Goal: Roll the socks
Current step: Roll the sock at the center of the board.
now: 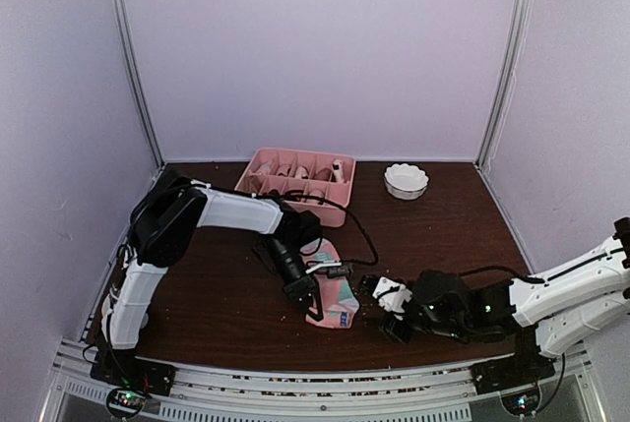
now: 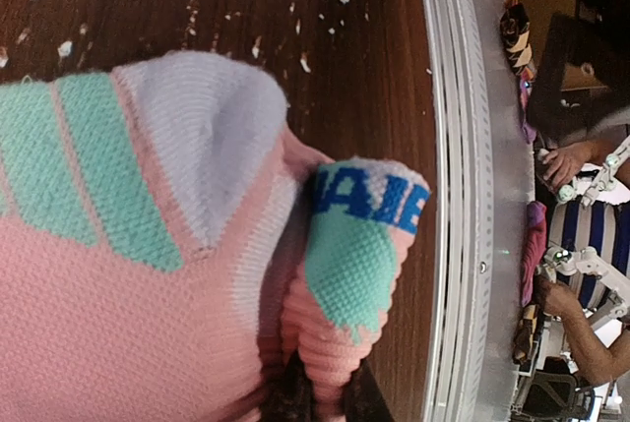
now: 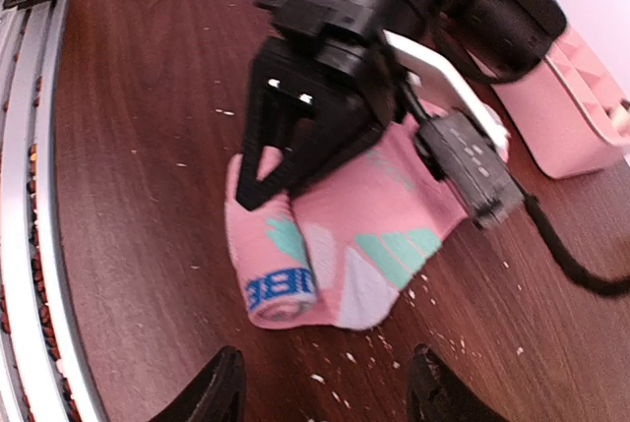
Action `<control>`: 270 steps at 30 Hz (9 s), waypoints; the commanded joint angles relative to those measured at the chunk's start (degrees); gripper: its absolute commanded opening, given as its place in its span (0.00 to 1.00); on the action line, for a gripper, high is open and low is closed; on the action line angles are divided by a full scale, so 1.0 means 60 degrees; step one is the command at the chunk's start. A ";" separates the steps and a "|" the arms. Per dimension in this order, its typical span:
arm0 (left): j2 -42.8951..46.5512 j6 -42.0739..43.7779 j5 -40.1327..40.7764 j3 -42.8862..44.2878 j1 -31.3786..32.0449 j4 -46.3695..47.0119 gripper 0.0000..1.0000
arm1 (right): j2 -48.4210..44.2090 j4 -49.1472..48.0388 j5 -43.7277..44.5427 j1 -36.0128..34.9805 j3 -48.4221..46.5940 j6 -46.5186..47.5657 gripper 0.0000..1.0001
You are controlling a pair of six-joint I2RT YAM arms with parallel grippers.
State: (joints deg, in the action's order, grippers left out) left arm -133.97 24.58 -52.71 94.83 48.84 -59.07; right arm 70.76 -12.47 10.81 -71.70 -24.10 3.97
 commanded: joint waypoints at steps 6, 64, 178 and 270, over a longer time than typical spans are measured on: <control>-0.1224 0.0010 0.1621 0.0136 -0.0008 -0.0659 0.00 | 0.2498 0.0213 -0.0777 -0.0697 -0.1927 0.2596 0.41; 0.2197 -0.0120 0.2817 -0.1723 -0.1060 0.2108 0.98 | 0.7011 0.1985 -0.3581 0.1240 -0.3218 0.0059 0.11; 0.0054 0.2732 0.2437 -0.0504 0.0575 -0.1188 0.00 | 0.0657 -0.2219 0.0657 0.0372 0.1011 0.0667 0.91; 0.3080 0.1679 0.3757 -0.5065 0.0182 0.5317 0.00 | 0.6928 0.1001 -0.7290 0.3041 -0.3079 -0.3863 0.31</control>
State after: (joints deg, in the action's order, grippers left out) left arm -106.52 36.47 -26.83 60.73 51.99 -19.14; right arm 111.04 -16.53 -44.07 -52.93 -48.97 -18.37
